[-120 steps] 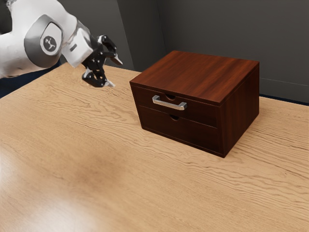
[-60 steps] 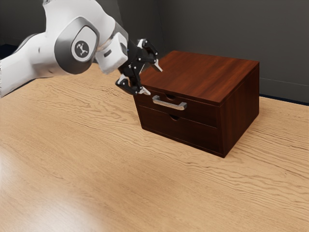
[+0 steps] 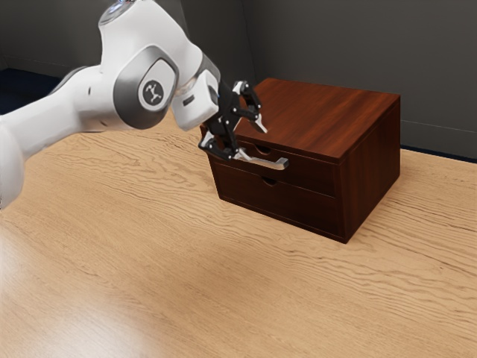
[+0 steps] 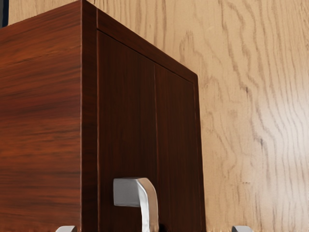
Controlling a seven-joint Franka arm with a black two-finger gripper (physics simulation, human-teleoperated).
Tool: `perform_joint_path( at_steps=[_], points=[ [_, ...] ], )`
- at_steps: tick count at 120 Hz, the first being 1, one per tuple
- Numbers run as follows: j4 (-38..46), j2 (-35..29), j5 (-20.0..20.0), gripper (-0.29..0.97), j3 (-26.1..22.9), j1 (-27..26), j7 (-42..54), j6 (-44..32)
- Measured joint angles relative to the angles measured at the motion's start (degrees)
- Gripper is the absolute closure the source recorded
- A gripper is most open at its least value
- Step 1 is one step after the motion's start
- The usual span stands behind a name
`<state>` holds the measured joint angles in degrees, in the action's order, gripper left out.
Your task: Pull the drawer handle with one arm to open the drawer
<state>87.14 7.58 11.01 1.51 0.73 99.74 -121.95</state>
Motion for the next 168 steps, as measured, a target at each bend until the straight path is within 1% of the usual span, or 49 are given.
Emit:
perform_joint_path(
  at_steps=[36, 64, 168],
  points=[
    [0.23, 2.13, 0.05, 0.36, 1.66, 0.13, -0.21, -1.47],
    [0.34, 3.68, 0.13, 0.41, 1.83, 0.14, -0.54, -2.29],
    [0.25, 7.33, -0.19, 0.47, 2.19, 0.85, -1.96, -4.83]
  ],
)
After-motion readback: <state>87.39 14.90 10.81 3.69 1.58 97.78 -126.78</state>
